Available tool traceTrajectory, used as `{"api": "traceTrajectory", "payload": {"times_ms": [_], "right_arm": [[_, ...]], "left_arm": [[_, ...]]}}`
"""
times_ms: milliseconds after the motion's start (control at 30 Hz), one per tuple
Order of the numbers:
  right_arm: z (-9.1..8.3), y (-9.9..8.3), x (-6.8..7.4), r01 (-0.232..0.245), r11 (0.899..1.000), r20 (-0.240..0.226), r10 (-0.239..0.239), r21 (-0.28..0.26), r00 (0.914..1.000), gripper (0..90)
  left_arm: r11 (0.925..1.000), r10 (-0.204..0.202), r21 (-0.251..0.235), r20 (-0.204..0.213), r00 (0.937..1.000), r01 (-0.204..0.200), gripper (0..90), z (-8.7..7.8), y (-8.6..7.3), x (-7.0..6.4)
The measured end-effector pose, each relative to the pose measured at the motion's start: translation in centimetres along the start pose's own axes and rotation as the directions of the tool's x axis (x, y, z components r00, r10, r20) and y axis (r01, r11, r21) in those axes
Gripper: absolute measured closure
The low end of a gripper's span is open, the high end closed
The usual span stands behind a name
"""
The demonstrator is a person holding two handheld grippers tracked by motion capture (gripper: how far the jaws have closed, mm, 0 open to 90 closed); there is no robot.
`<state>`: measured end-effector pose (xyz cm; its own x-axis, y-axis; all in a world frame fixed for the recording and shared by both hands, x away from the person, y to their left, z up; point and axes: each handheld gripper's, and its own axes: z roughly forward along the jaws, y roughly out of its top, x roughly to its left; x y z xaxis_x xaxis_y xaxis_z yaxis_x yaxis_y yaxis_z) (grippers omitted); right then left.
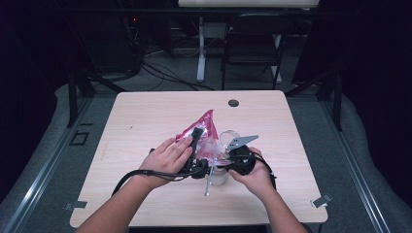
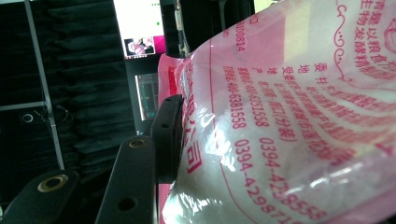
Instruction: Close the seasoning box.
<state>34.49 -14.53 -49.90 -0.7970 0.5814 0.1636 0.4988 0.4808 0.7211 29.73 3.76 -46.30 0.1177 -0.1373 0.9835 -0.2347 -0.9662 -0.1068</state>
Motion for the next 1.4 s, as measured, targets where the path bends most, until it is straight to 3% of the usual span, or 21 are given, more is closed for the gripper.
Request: {"api": "traceTrajectory", "payload": {"times_ms": [767,1267,1400], "right_arm": [[0.1,-0.01,0.14,0.002,1.0,0.004,-0.002,-0.002,1.0,90.0],[-0.14,0.02,0.18,0.019,1.0,0.015,-0.019,0.008,0.9997,90.0],[-0.2,0.06,0.26,0.02,1.0,0.018,-0.02,0.008,0.9996,90.0]], "left_arm": [[1.0,0.003,-0.001,-0.002,1.0,-0.003,60.1,0.12,-0.07,0.02],[0.9996,-0.022,0.021,0.034,0.9992,0.021,63.0,0.15,-0.77,-0.23],[0.9998,-0.009,0.021,0.033,0.9994,0.008,64.3,0.15,-0.89,-0.1]]}}
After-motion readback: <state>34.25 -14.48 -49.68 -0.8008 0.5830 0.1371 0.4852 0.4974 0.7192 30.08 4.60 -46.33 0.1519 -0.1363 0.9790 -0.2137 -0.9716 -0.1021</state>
